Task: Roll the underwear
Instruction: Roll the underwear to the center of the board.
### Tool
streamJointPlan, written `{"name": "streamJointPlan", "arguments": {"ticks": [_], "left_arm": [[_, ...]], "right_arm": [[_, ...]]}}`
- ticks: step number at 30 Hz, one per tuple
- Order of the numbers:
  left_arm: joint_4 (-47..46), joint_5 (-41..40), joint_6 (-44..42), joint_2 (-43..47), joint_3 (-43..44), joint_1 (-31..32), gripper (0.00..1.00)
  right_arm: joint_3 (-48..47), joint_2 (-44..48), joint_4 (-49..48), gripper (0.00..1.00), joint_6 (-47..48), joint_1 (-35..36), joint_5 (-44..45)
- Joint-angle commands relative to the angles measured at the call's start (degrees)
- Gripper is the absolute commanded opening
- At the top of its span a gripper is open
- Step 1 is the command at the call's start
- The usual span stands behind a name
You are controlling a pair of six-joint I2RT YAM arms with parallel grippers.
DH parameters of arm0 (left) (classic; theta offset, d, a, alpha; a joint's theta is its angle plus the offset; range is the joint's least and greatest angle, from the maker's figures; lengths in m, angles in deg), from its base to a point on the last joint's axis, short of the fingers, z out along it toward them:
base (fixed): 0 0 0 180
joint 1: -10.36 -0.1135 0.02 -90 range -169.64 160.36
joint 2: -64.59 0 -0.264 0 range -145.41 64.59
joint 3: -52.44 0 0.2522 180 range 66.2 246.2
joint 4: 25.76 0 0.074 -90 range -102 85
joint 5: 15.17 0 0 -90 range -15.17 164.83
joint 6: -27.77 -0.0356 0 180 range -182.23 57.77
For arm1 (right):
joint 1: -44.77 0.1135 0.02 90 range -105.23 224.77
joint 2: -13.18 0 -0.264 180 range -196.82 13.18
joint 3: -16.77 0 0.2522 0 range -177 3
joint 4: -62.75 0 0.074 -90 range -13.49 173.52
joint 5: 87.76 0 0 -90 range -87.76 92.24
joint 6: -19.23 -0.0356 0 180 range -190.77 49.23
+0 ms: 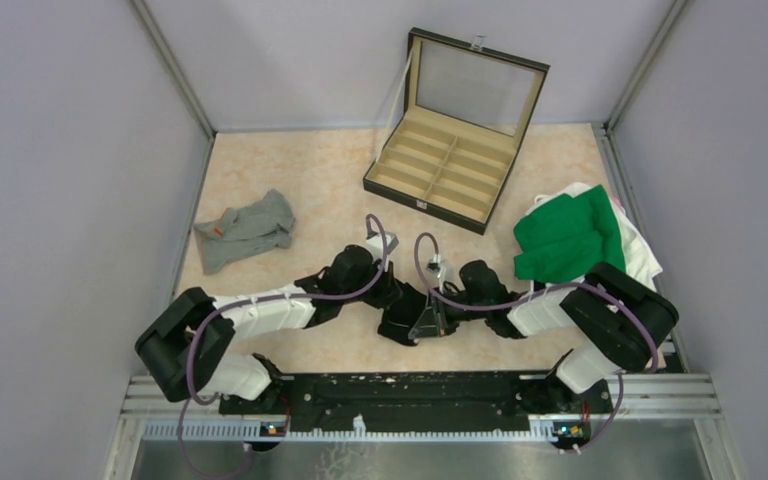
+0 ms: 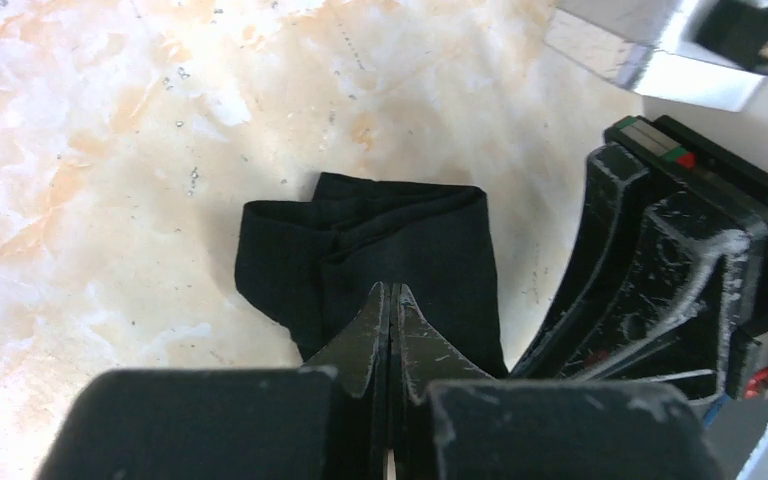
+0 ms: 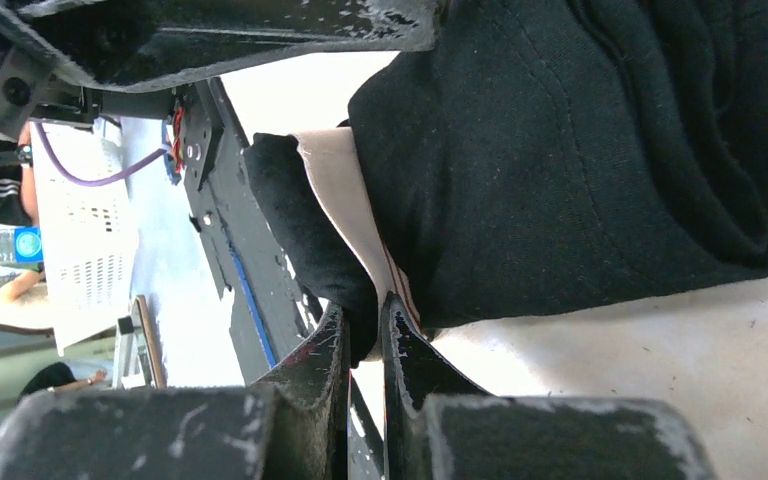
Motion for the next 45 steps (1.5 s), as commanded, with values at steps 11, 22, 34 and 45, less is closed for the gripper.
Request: {"name": "streamJointPlan", "arguments": {"ticks": [11, 22, 34, 45], "left_arm": [[-3.0, -1.3, -2.6, -5.9, -0.2, -1.2, 0.00], [-3.3, 0.1, -2.8, -6.1, -0.3, -1.2, 0.00], [-3.6, 1.7, -2.6, -6.1, -0.7, -1.2, 0.00], [-3.7, 3.0, -2.3, -5.8, 0.0, -1.2, 0.00]], "right_arm": [[-3.2, -2.0, 8.5, 0.00, 1.5, -3.0, 1.2], [-6.2, -3.6, 13.3, 0.01, 3.1, -5.1, 1.3], [-10.7, -4.1, 20.9, 0.06, 6.9, -5.6, 6.5], [-13.4, -5.3, 27.7, 0.07, 8.2, -5.6, 11.4]]}}
